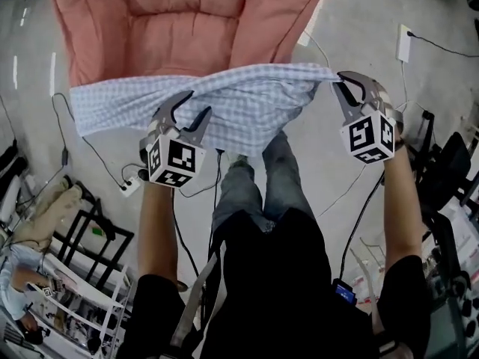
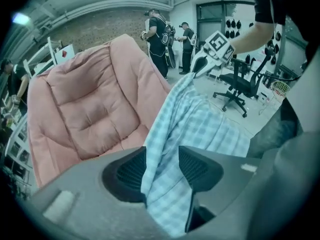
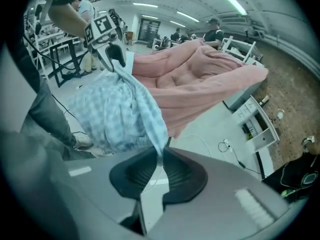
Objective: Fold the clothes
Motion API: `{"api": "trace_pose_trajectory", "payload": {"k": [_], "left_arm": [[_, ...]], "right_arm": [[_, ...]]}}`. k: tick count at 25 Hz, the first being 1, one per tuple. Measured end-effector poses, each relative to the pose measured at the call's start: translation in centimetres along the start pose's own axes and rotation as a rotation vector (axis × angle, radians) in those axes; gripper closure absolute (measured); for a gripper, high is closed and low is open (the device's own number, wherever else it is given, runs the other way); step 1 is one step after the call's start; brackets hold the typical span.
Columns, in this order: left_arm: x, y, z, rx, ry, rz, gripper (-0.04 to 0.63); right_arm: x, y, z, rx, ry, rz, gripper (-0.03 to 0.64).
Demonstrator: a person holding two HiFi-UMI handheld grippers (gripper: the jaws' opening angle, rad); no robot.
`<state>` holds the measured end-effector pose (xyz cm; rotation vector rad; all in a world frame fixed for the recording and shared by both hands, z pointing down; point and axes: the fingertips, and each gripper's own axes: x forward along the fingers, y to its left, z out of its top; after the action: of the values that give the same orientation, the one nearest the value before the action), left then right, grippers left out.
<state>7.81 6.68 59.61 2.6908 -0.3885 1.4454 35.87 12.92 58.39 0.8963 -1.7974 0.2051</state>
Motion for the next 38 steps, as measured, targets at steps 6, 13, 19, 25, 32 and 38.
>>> {"api": "trace_pose_trajectory", "payload": {"k": [6,13,19,25,32,38], "left_arm": [[1.7,-1.6,-0.1,0.159,0.030,-0.009,0.400],[1.1,-4.4,-1.3,0.303,0.063,-0.028,0.445],[-2.3,-5.8,-1.6,0.298,0.010,-0.049,0.575],[-6.8,-7.3,-2.1,0.299,-0.023,-0.081,0.575],[-8.0,-10.8,-4.9,0.313,0.022,-0.089,0.575],[-5.5,-12.4,-7.8,0.220,0.042,-0.045,0.548]], "right_arm": [[-7.4,2.0,0.2,0.087,0.006,-0.107,0.571],[-11.2,3.9,1.0,0.189,-0.031,-0.165,0.570],[-12.7,6.2,-0.3,0.234,-0.006,-0.217,0.571],[-12.5,9.0,-1.8,0.263,0.017,-0.257,0.571],[-9.7,15.5,-6.1,0.269,0.072,-0.270,0.571],[-6.8,19.8,-8.8,0.279,0.081,-0.212,0.569]]}}
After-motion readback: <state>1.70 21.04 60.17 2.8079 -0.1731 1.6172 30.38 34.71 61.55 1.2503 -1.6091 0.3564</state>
